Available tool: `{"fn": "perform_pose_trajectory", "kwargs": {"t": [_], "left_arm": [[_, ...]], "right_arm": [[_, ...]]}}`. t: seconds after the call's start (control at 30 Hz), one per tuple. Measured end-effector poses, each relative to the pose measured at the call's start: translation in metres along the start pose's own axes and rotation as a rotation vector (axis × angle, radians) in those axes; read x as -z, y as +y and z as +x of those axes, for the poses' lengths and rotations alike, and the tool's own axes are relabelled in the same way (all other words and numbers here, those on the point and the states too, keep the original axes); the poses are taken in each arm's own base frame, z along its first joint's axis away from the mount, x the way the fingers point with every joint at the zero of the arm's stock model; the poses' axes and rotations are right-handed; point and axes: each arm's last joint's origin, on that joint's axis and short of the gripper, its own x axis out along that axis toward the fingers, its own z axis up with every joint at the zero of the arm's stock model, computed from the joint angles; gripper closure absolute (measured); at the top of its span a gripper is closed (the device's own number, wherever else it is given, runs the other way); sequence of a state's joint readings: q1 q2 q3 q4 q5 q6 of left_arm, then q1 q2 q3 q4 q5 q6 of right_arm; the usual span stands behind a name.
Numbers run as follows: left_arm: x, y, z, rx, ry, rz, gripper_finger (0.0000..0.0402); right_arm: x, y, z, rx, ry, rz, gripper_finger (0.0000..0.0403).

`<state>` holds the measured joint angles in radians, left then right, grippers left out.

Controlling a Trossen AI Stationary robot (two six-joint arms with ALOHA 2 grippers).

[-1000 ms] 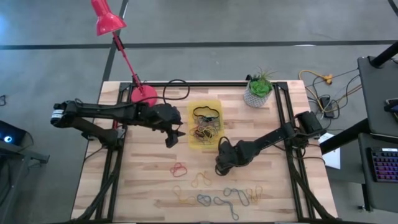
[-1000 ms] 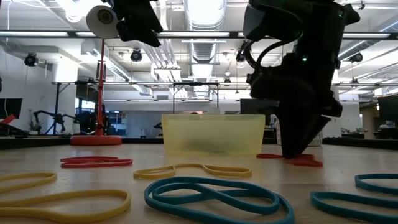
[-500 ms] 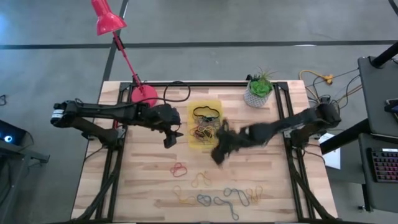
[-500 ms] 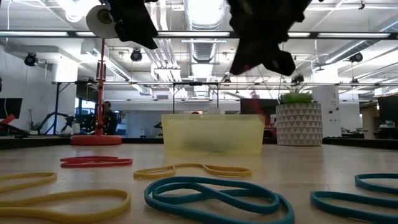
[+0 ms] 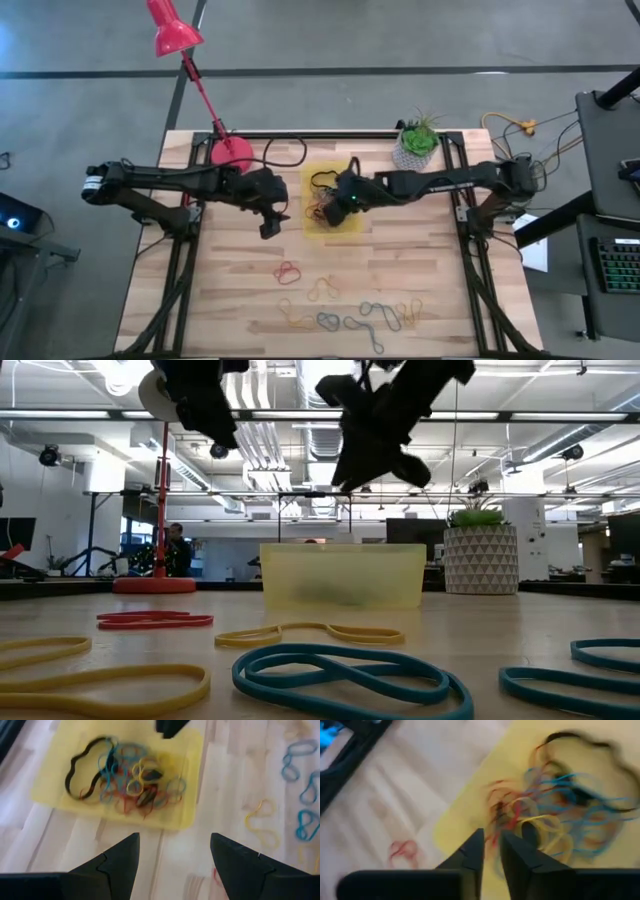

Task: Pick and place rubber bands into bin
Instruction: Put the red rubber band into the yellow bin

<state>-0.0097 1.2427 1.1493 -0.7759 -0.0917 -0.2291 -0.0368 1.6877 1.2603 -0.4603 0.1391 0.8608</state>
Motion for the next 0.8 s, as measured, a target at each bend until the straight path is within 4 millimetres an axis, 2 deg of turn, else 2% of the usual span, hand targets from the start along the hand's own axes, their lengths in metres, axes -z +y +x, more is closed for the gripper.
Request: {"fn": "perform_pose_trajectory", "kwargs": {"t": [0.1, 0.17, 0.27, 0.37, 0.5, 0.63, 0.8], "left_arm": [[0.010, 0.002, 0.004, -0.023, 0.073, 0.004, 0.0175], [0.019, 0.003, 0.009, -0.033, 0.118, -0.007, 0.0175], [0.036, 0.000, 0.015, 0.005, 0.170, 0.011, 0.0175], [0.053, -0.009, 0.020, 0.097, 0.187, 0.064, 0.0175], [0.076, -0.024, 0.029, 0.173, 0.156, 0.134, 0.0176], [0.101, -0.037, 0.043, 0.230, 0.136, 0.177, 0.0176], [0.115, -0.064, 0.063, 0.321, -0.008, 0.152, 0.0176]], "right_arm": [[0.010, 0.000, 0.023, 0.028, 0.098, -0.018, 0.0299], [0.020, 0.004, 0.030, 0.062, 0.144, -0.066, 0.0267], [0.028, 0.020, 0.022, 0.019, 0.149, -0.223, 0.0226], [0.044, 0.032, 0.015, 0.019, 0.144, -0.391, 0.0199], [0.062, 0.051, -0.011, 0.076, 0.069, -0.514, 0.0184], [0.092, 0.058, -0.028, 0.168, 0.067, -0.543, 0.0182], [0.128, 0.063, -0.044, 0.206, 0.097, -0.447, 0.0181]]}}
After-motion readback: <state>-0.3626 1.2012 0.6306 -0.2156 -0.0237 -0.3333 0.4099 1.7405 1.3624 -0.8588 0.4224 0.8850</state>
